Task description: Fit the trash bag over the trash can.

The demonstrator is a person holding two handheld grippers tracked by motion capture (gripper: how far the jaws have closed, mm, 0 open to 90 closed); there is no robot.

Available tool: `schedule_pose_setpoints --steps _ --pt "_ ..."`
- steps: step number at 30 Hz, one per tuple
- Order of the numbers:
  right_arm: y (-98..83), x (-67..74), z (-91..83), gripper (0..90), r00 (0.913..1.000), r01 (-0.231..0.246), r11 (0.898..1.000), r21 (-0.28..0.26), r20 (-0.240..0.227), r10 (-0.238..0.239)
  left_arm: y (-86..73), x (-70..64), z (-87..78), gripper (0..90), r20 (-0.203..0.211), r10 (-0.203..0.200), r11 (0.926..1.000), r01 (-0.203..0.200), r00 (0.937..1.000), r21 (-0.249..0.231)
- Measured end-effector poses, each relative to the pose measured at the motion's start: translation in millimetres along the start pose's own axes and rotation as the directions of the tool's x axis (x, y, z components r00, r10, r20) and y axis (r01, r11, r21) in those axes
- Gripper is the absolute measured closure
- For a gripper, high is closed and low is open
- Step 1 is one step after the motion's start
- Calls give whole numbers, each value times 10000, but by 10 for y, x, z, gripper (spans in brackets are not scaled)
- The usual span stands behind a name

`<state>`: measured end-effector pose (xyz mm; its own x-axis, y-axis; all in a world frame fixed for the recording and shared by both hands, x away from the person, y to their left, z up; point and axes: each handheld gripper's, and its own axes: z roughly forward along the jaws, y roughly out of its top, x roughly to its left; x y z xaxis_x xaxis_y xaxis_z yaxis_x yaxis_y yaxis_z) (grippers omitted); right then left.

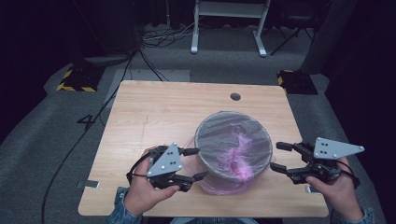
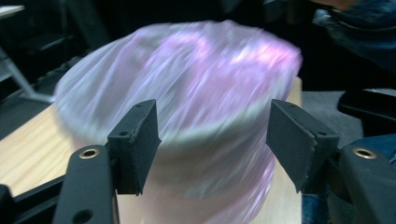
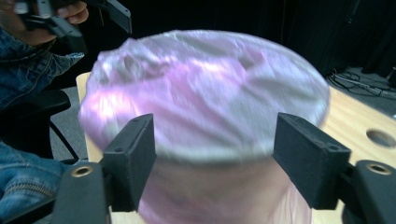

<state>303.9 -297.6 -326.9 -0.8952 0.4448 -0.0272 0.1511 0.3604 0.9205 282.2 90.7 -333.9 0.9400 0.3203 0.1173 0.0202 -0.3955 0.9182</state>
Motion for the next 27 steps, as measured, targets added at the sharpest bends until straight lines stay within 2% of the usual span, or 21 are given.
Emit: schedule_pose_setpoints --steps 1,2,3,4,5,6,7,8,9,10,11,13,15,16,18,19,22,24,25,27 --pt "85 15 119 256 9998 210 9996 202 -65 -209 46 -1 55 335 95 13 10000 -14 10000 83" --pt "128 24 195 251 9993 346 9988 346 -137 -341 168 18 235 331 721 -207 9986 171 9972 510" --pt "168 30 291 250 9987 453 9976 519 -272 -439 204 35 317 323 955 -431 9965 360 9945 749" --pt "189 27 366 251 9983 493 9964 693 -348 -470 222 49 373 322 982 -468 9953 381 9941 888" --pt "189 27 366 251 9983 493 9964 693 -348 -470 222 49 373 330 982 -468 9953 381 9941 888" --pt "199 23 419 262 9981 537 9952 821 -341 -511 239 72 461 330 816 -469 9927 373 9956 1147" --pt "210 0 545 392 9978 590 9902 1265 -380 -546 241 110 557 372 573 -559 9840 452 9968 1726" --pt "208 -12 586 494 9977 546 9875 1480 -470 -481 241 110 557 435 573 -559 9840 452 9968 1726" --pt "205 -21 614 629 9972 569 9843 1673 -569 -480 230 141 586 515 713 -833 9796 685 9940 1892" --pt "205 -21 614 629 9972 569 9843 1673 -569 -480 230 141 586 597 713 -833 9796 685 9940 1892" --pt "202 -28 630 745 9963 667 9800 1876 -658 -552 225 157 581 597 722 -815 9781 658 9941 1976" --pt "199 -43 638 897 9957 689 9751 2108 -744 -542 213 192 554 800 571 -762 9763 629 9955 2073" --pt "201 -65 618 900 9968 627 9758 2095 -613 -509 202 227 518 894 427 -813 9750 706 9958 2107" --pt "203 -102 575 900 9981 543 9780 2014 -396 -473 199 248 487 900 225 -775 9728 707 9967 2205" --pt "197 -158 514 900 9995 328 9815 1886 -110 -313 198 269 453 900 147 -782 9717 729 9968 2247" --pt "197 -158 514 900 9995 328 9815 1886 -110 -313 198 269 453 900 147 -782 9717 729 9968 2247" --pt "190 -239 427 900 9994 166 9852 1707 265 -215 200 289 411 900 -102 -705 9692 709 9975 2360" --pt "185 -294 367 900 9986 53 9875 1577 505 -134 195 311 378 900 -251 -700 9692 739 9972 2347" --pt "173 -352 306 900 9968 -57 9886 1505 803 -65 189 351 315 900 -508 -771 9718 864 9957 2195" --pt "163 -384 277 900 9962 -131 9895 1440 867 6 185 376 281 900 -576 -797 9736 901 9952 2099"
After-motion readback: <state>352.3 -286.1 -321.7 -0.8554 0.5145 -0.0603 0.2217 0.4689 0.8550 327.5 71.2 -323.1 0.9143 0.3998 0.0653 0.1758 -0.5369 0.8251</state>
